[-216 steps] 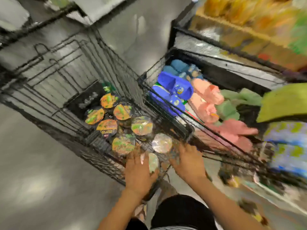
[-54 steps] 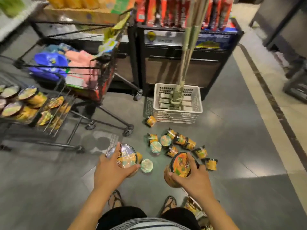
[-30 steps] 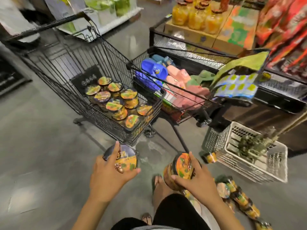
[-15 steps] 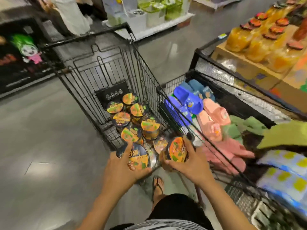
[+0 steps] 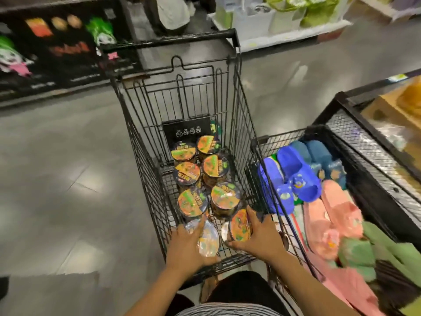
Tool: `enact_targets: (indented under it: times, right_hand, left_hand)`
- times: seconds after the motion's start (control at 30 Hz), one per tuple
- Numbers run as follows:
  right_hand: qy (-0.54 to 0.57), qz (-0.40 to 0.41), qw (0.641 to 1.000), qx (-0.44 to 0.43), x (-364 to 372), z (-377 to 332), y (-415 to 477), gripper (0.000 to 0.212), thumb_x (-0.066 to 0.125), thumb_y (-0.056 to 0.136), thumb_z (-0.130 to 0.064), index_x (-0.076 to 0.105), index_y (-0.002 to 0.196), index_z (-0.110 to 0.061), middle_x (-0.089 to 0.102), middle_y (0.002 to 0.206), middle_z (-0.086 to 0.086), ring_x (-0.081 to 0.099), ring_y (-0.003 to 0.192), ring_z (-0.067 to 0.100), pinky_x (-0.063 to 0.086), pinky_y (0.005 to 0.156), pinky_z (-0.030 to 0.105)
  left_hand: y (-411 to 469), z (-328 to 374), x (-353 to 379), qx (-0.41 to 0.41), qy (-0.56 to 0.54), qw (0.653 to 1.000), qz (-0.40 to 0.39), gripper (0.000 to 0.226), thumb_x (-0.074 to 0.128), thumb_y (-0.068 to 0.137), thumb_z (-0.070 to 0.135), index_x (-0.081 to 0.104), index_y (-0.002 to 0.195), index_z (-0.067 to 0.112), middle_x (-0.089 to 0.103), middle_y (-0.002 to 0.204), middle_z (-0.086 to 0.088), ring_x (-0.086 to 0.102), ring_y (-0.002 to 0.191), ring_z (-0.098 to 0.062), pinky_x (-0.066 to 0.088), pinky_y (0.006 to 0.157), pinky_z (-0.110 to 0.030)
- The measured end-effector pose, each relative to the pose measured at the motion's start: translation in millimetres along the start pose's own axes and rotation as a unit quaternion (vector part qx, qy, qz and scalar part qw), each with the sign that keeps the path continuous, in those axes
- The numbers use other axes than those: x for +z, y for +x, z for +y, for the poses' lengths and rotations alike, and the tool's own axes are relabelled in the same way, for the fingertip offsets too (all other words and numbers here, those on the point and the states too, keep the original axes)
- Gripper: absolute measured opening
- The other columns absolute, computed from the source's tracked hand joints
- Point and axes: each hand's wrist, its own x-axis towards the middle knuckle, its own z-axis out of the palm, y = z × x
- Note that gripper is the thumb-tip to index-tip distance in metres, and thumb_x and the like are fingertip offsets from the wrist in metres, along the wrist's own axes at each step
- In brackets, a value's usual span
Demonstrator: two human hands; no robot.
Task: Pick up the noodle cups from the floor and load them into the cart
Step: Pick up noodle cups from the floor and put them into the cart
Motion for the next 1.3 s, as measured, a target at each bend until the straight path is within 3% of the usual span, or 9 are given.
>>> enact_targets:
  times: [0.23, 0.37, 0.53, 0.7, 0.93, 1.1, 1.3]
  right_hand:
    - [-0.069, -0.051, 0.996, 0.005, 17.5, 9.1, 24.8, 0.150, 0.039, 0.030, -0.103, -0.004, 0.154, -0.031, 0.032, 0.138, 0.018, 0.035, 0.128, 0.038, 0.039, 0.102, 0.042]
    - [-0.086, -0.050, 0.995, 0.007, 28.5, 16.4, 34.7, 0.139, 0.057, 0.048, -0.093, -0.005, 0.154, -0.027, 0.035, 0.139, 0.020, 0.035, 0.128, 0.037, 0.038, 0.103, 0.041]
    - [-0.094, -0.075, 0.993, 0.005, 35.3, 20.3, 45.6, 0.133, 0.063, 0.056, -0.085, -0.008, 0.153, -0.028, 0.027, 0.143, 0.025, 0.030, 0.132, 0.041, 0.034, 0.106, 0.041]
    - [-0.114, -0.093, 0.989, -0.002, 42.8, 22.7, 54.1, 0.130, 0.060, 0.059, -0.086, -0.008, 0.153, -0.028, 0.026, 0.143, 0.023, 0.029, 0.131, 0.039, 0.033, 0.106, 0.041]
    - [-0.117, -0.068, 0.991, -0.012, 52.3, 24.8, 65.7, 0.132, 0.061, 0.057, -0.086, -0.008, 0.153, -0.026, 0.024, 0.144, 0.025, 0.029, 0.130, 0.039, 0.032, 0.106, 0.043]
    - [-0.111, -0.065, 0.992, -0.016, 62.3, 23.3, 69.0, 0.131, 0.064, 0.058, -0.082, -0.007, 0.154, -0.027, 0.013, 0.152, 0.027, 0.029, 0.132, 0.039, 0.031, 0.107, 0.043]
    - [-0.128, -0.059, 0.989, 0.036, 59.5, 13.2, 55.8, 0.137, 0.061, 0.054, -0.087, -0.015, 0.152, -0.028, 0.004, 0.156, 0.022, 0.020, 0.140, 0.039, 0.026, 0.110, 0.052]
  left_hand:
    - [20.9, 3.6, 28.1, -0.007, -0.010, 0.999, -0.033, 0.120, 0.059, 0.056, 0.088, -0.016, 0.144, 0.056, 0.014, 0.150, -0.016, 0.015, 0.140, -0.040, 0.027, 0.113, -0.043]
    - [32.5, 6.5, 39.1, -0.009, -0.022, 0.999, -0.039, 0.122, 0.060, 0.054, 0.088, -0.017, 0.143, 0.057, 0.014, 0.148, -0.014, 0.018, 0.137, -0.036, 0.030, 0.110, -0.042]
    - [44.1, 4.9, 50.7, -0.021, -0.024, 0.999, -0.023, 0.120, 0.062, 0.057, 0.086, -0.013, 0.145, 0.055, 0.021, 0.143, -0.013, 0.025, 0.131, -0.034, 0.035, 0.106, -0.041]
    - [53.1, 1.5, 55.4, -0.046, -0.028, 0.998, -0.039, 0.121, 0.065, 0.057, 0.083, -0.010, 0.147, 0.053, 0.010, 0.151, -0.018, 0.016, 0.139, -0.037, 0.029, 0.111, -0.042]
    - [65.2, -3.5, 59.2, -0.052, -0.037, 0.997, -0.033, 0.120, 0.068, 0.060, 0.079, -0.007, 0.148, 0.051, 0.014, 0.147, -0.016, 0.020, 0.135, -0.035, 0.032, 0.109, -0.042]
    - [75.2, -5.9, 69.0, -0.038, -0.013, 0.999, -0.025, 0.121, 0.063, 0.059, 0.083, -0.015, 0.146, 0.052, 0.012, 0.151, -0.020, 0.023, 0.137, -0.036, 0.032, 0.111, -0.043]
    - [70.1, -15.1, 55.7, 0.003, 0.020, 0.999, -0.046, 0.119, 0.052, 0.062, 0.089, -0.023, 0.145, 0.048, -0.006, 0.157, -0.022, 0.017, 0.142, -0.041, 0.029, 0.112, -0.049]
